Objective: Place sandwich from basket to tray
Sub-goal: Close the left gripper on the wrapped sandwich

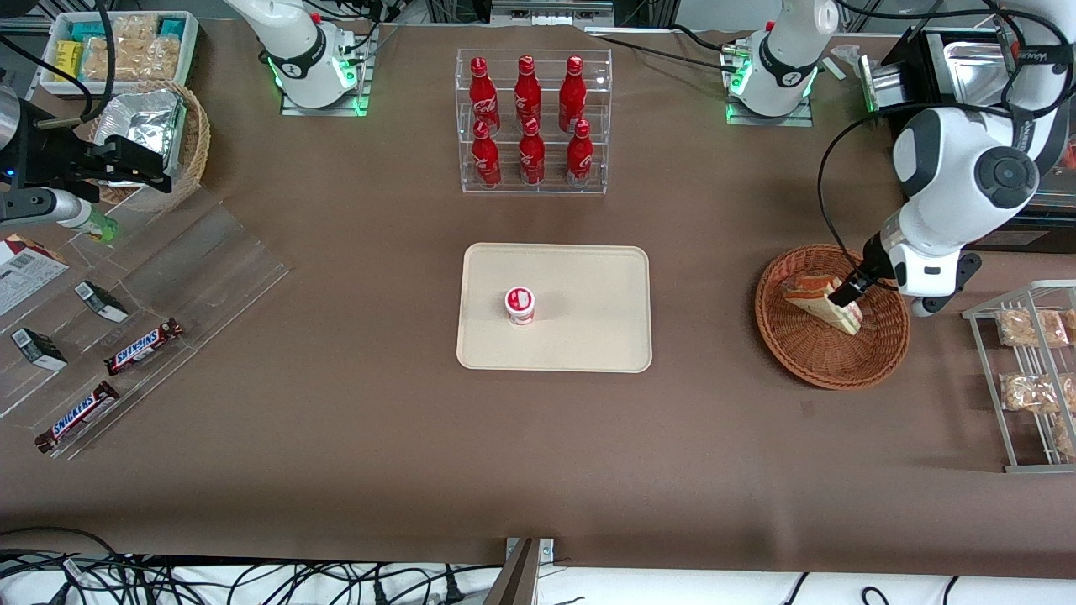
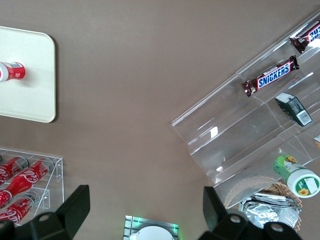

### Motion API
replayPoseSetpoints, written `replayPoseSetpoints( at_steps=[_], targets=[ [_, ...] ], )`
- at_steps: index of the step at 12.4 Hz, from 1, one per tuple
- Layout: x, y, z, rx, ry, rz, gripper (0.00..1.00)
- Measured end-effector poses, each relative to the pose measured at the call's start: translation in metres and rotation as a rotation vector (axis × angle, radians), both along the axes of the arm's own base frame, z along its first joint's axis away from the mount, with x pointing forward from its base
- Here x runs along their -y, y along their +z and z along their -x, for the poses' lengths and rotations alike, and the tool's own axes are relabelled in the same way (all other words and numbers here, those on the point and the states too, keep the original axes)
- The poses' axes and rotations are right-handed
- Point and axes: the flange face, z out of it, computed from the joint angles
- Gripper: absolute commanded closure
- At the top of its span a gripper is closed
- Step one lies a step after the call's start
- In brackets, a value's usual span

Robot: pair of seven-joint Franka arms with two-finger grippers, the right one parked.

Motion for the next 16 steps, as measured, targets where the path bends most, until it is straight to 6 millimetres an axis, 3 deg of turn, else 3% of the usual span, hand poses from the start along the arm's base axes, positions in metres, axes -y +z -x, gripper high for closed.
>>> replayPoseSetpoints(
  at_steps=[3,8,9,10,11,12,16],
  targets=[
    [0.000,-0.034,0.005,-0.001,0.035,0.009,0.00],
    [-0.002,-0.064,0.010,-0.001,0.060,0.016,0.00],
    [-0.003,-0.068,0.011,-0.005,0.063,0.017,0.14],
    [-0.004,-0.071,0.011,-0.008,0.064,0.018,0.52],
    [-0.004,-0.073,0.011,-0.011,0.066,0.018,0.82],
    [-0.006,-0.075,0.011,-0.013,0.068,0.019,1.00],
    [-0.007,-0.076,0.012,-0.014,0.043,0.000,1.00]
  ],
)
